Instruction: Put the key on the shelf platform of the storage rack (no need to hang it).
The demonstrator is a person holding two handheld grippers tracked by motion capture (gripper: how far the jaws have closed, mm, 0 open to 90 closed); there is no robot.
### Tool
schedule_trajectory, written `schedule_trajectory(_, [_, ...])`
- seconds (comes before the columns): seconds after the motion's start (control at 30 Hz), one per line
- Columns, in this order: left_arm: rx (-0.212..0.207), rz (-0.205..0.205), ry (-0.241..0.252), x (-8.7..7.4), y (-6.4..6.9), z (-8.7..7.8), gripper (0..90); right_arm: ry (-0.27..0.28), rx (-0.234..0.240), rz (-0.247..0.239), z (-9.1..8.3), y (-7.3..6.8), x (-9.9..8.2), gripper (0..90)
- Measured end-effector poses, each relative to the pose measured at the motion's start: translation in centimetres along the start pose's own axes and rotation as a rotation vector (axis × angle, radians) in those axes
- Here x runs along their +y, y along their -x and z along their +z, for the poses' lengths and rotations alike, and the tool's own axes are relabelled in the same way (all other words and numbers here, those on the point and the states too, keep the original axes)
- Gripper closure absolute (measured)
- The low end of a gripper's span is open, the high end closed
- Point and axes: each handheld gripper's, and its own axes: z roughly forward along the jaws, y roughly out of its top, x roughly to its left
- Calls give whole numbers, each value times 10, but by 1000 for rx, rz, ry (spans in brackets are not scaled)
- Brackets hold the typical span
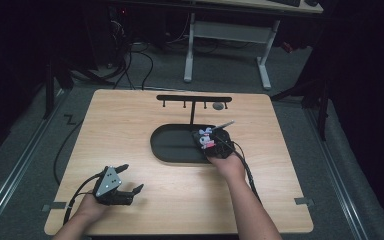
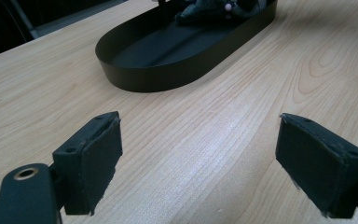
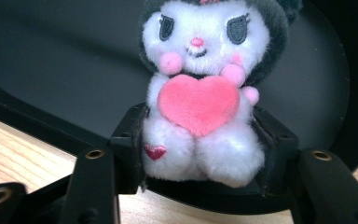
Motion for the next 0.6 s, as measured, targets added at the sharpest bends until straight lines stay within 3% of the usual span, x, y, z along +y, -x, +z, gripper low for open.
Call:
schedule_trajectory(0.13, [0, 1, -1, 0, 0, 0, 154, 14, 4, -1, -5, -2, 3, 299])
schedule_trajectory(0.6, [1, 3, -5, 0, 1, 0, 154, 48, 14, -2, -25, -1, 7, 272])
